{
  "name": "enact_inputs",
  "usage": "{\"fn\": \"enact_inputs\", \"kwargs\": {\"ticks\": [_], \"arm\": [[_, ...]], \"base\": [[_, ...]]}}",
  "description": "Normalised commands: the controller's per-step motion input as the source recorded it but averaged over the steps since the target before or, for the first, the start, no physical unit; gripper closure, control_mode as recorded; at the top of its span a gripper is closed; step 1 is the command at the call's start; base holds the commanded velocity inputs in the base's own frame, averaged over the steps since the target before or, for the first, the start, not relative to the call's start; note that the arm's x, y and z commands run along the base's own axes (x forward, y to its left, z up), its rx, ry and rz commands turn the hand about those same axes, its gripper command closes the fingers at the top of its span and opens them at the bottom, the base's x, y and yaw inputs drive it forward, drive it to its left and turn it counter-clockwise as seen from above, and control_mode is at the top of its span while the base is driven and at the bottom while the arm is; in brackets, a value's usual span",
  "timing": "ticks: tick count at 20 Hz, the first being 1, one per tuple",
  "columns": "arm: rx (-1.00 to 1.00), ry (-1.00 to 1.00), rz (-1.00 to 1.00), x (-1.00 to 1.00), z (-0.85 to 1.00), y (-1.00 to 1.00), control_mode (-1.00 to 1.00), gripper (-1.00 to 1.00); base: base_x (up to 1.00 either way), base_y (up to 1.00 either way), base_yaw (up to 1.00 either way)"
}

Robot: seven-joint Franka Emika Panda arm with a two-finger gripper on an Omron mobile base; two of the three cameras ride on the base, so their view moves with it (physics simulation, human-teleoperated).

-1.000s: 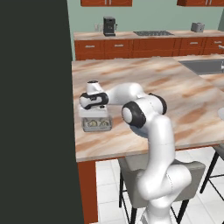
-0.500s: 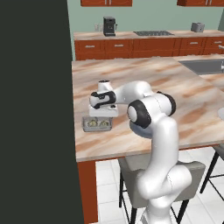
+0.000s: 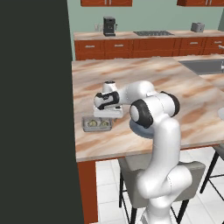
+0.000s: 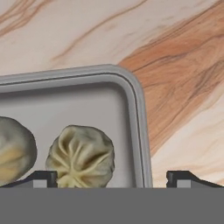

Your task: Place two dumplings into each of the tupperware containers and then place the containers in the fridge.

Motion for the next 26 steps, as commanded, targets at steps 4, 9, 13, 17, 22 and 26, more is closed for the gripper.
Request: {"fn": "enact_inputs", "kwargs": {"ticks": [4, 9, 13, 17, 22, 26], "arm": [[0.00, 0.01, 0.00, 0.00, 0.00, 0.00, -1.00, -1.00], [0.00, 0.00, 0.00, -0.03, -0.03, 0.00, -1.00, -1.00], [0.00, 0.00, 0.00, -0.31, -0.03, -0.09, -1.00, -1.00], [0.00, 0.03, 0.00, -0.25, -0.08, -0.09, -1.00, -1.00], [0.00, 0.02, 0.00, -0.01, -0.07, -0.01, -1.00, -1.00], [0.00, 0.01, 0.00, -0.10, -0.13, -0.11, -1.00, -1.00]], "base": [[0.00, 0.00, 0.00], [0.00, 0.00, 0.00], [0.00, 0.00, 0.00], [0.00, 0.00, 0.00], [0.00, 0.00, 0.00], [0.00, 0.00, 0.00]]}}
